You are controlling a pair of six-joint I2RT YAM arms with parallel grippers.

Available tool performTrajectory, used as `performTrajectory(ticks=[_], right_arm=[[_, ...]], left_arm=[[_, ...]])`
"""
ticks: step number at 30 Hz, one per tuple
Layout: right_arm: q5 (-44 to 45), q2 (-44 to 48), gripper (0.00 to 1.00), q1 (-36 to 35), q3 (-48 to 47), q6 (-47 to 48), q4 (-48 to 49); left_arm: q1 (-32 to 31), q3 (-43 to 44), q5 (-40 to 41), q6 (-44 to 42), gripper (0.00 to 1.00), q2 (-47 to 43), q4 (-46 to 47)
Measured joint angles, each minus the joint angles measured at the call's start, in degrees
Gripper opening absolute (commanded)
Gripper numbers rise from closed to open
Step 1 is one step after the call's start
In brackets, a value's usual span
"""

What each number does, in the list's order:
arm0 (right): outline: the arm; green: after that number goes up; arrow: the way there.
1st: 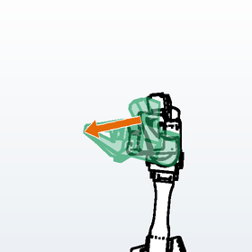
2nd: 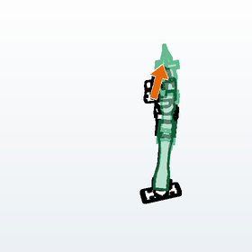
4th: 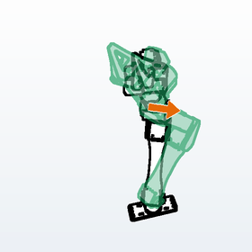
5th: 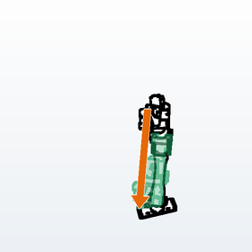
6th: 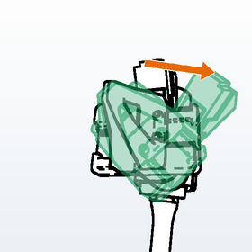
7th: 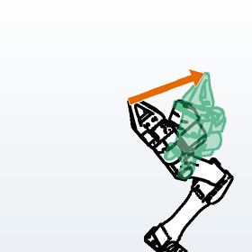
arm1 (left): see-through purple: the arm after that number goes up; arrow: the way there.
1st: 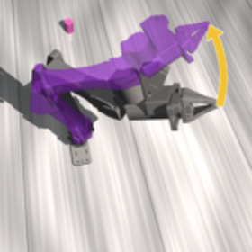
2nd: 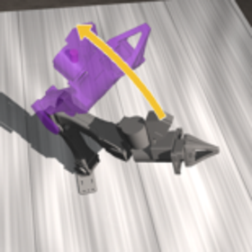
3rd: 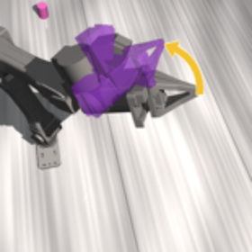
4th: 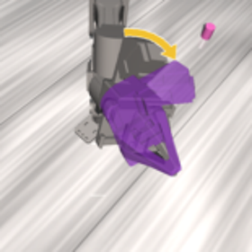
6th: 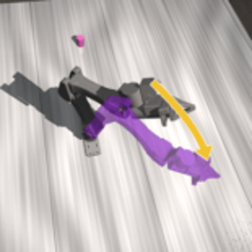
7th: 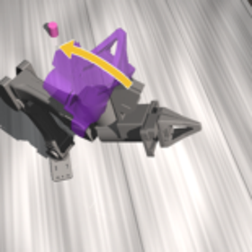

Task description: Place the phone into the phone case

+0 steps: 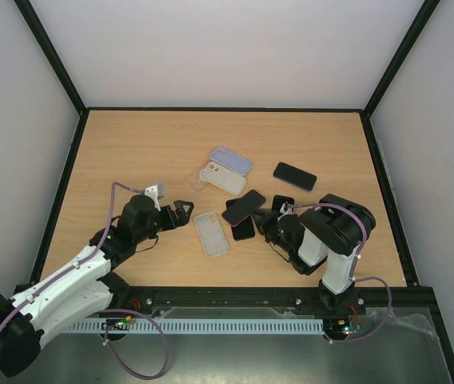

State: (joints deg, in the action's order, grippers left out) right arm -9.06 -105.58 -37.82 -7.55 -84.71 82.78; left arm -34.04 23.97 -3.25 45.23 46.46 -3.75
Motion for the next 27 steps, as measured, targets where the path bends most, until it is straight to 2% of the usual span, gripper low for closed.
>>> performTrajectory(ticks=[6, 12, 17, 21, 27], right_arm=[[-1.77, 1.53, 0.02, 0.92, 0.33, 1.6, 0.11], [-4.57, 10.19, 0.02, 1.49, -0.07, 6.25, -6.36], [-6.93, 22.34, 0.02, 1.49, -3.54, 14.29, -22.4], [-9.16, 30.86, 0.02, 1.49, -9.9, 22.86, -40.24], [-14.71, 34.29, 0.02, 1.51, -19.82, 33.4, -58.84]], left_arm=[[0.37, -0.02, -0.52, -0.02, 1.0, -0.24, 0.02], [0.63, -0.04, -1.46, -0.15, 1.0, -0.22, 0.02], [1.25, -0.04, -3.28, -0.63, 1.0, -0.22, 0.04], [1.33, -0.04, -5.18, -0.68, 1.0, -0.22, 0.07], [1.36, -0.37, -7.06, 0.2, 1.0, -0.24, 0.33]])
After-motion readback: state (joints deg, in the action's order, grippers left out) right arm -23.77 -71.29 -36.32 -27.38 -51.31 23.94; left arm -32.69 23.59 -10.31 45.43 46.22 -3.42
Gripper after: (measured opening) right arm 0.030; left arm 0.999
